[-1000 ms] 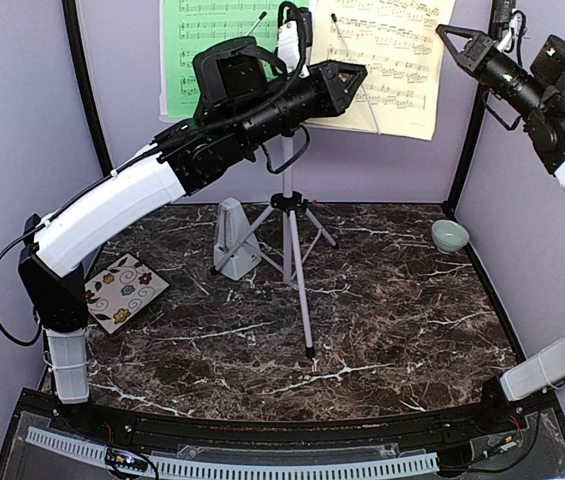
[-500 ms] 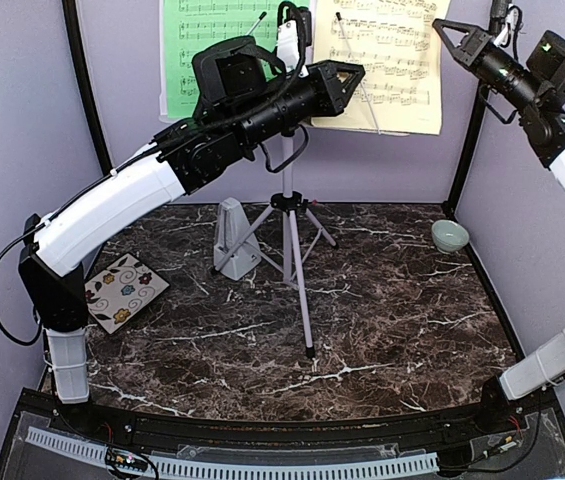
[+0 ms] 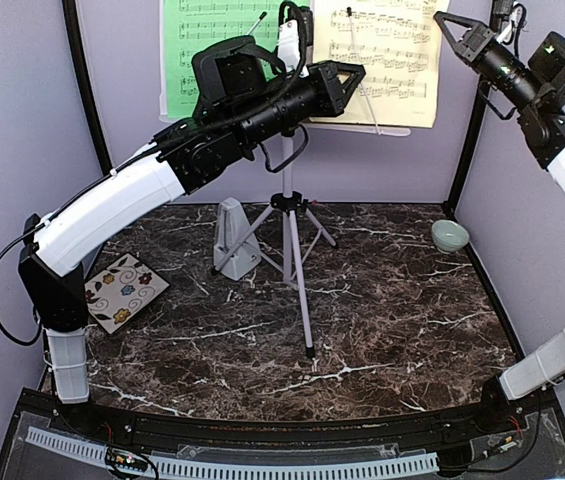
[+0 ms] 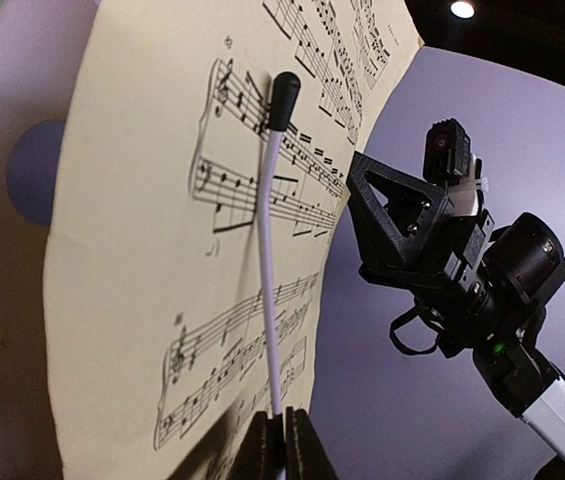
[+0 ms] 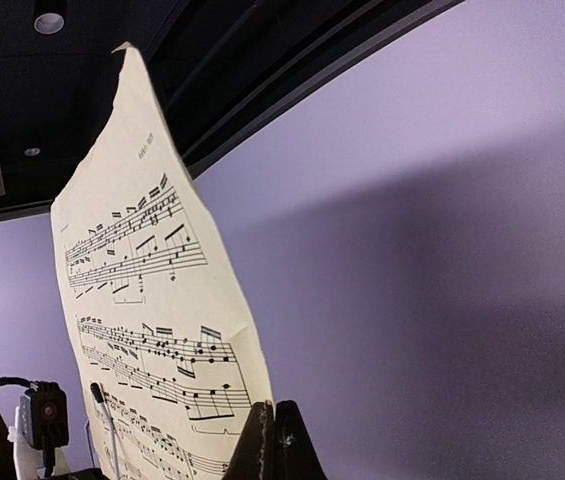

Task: Set up the instrument practice props

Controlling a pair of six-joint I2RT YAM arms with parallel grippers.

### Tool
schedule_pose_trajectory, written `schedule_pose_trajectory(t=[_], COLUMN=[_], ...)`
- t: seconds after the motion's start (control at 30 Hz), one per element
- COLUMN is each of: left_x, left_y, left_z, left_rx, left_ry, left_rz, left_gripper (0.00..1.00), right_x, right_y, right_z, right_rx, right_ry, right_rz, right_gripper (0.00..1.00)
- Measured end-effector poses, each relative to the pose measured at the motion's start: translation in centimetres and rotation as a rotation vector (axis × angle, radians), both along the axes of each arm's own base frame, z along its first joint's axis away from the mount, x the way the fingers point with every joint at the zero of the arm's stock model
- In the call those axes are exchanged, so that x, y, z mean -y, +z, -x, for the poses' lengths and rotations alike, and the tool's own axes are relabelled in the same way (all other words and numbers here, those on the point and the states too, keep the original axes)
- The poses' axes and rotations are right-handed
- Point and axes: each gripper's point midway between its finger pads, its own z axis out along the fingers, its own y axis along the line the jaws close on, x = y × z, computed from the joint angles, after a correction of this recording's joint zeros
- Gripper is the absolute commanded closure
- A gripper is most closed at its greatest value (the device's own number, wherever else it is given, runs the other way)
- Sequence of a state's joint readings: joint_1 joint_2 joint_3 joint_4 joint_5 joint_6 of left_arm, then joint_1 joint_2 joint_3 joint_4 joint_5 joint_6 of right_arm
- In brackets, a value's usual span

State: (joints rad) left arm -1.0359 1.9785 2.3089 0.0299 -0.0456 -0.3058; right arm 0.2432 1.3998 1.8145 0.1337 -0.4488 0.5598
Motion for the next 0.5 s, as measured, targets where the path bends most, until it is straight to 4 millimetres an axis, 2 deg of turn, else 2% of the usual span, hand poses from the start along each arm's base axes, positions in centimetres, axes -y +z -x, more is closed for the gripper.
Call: schedule_pose_trajectory(t=[0.3,0.5], left_x=[0.00,-0.01], left_y=[0.01,0.03], left_z=[0.00,0.01], left_rx=[0.009,0.012], left_ry=[0.003,0.004], left_rz=[-0.005,-0.007], left_gripper=[0.96,0.97], right_x=[-0.14,0.14], right_y=[-0.87,-0.47], right_z=[-0.15,0.15], right_rx=[-0.016,0.005], right_ry=[-0.013,-0.035], right_rz=[-0.047,-0.075], right_gripper=[1.00,1.00])
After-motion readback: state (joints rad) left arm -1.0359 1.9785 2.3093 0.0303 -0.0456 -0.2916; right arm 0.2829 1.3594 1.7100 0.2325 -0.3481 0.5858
